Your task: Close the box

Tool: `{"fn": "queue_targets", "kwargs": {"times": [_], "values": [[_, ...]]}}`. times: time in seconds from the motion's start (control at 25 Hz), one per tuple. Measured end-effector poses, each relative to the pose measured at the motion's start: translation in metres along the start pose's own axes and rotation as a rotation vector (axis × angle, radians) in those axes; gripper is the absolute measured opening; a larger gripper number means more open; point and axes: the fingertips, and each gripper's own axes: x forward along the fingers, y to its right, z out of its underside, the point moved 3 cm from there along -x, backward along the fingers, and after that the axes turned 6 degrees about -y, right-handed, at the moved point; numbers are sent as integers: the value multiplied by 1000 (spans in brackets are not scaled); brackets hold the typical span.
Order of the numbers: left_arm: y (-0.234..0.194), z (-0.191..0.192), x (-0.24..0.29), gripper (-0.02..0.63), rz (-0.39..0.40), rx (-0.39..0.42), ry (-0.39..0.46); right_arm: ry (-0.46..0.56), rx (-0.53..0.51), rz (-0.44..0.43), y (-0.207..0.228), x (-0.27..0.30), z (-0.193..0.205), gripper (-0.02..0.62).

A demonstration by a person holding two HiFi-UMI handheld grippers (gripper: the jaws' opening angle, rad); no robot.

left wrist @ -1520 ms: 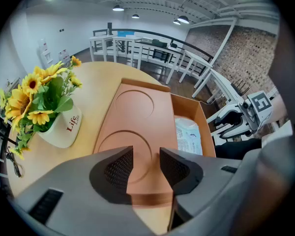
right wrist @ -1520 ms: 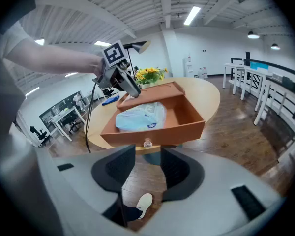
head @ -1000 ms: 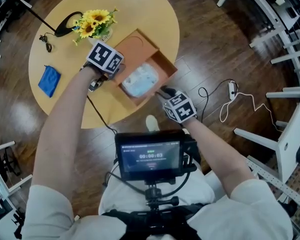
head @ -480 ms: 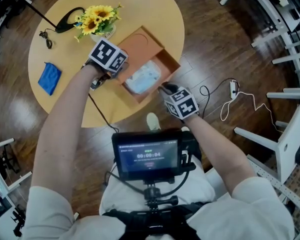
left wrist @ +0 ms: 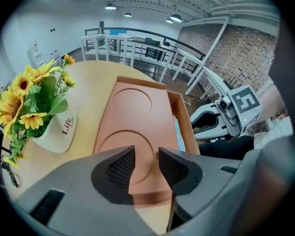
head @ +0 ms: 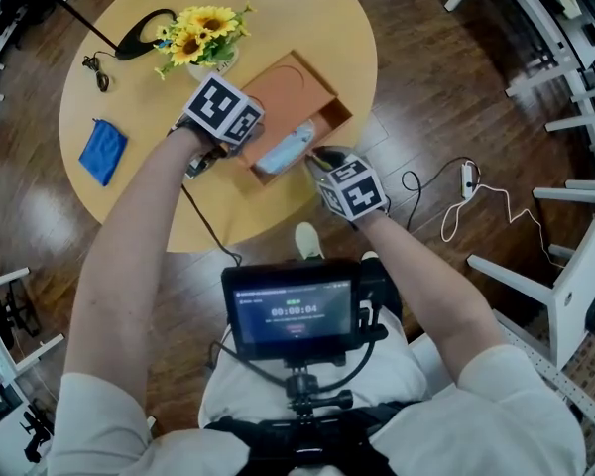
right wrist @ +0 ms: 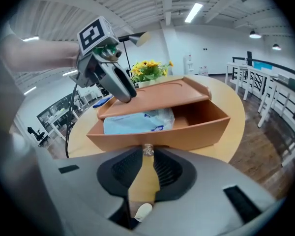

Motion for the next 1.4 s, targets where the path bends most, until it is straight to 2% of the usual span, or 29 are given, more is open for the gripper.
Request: {"fn": "queue_targets", "kwargs": {"times": [0.4,0.84,0.88,0.96,1.0,1.08,1.24,1.4], "values": [[3,-3,-1,150,7,8,11,9,-11,-2,5,25,-41,77],[0,-3,0,150,-4,4,20,-12,-51,-26,7,28,-42,80],[-1,-5,0,150,-3,4,23,-28,-56,-31,8,28,-40,85],[-2,-6,-1,150,-7,-5,31,-62,-66,-40,10,24,-35,144],[-2,-6,-2,151,-14,-18,36,-71,-71,-46,10,19,-30,144],[-3,-4,-7,153,-51,-49,54,-75,-77,-65,10,3,-17,144],[3,0,-31,152,-191,-118,141,-60,-105,-74,21,-43,7,144],[38,21,-50,152,-323,-217,220,-39,-159,-60,30,-92,33,144]]}}
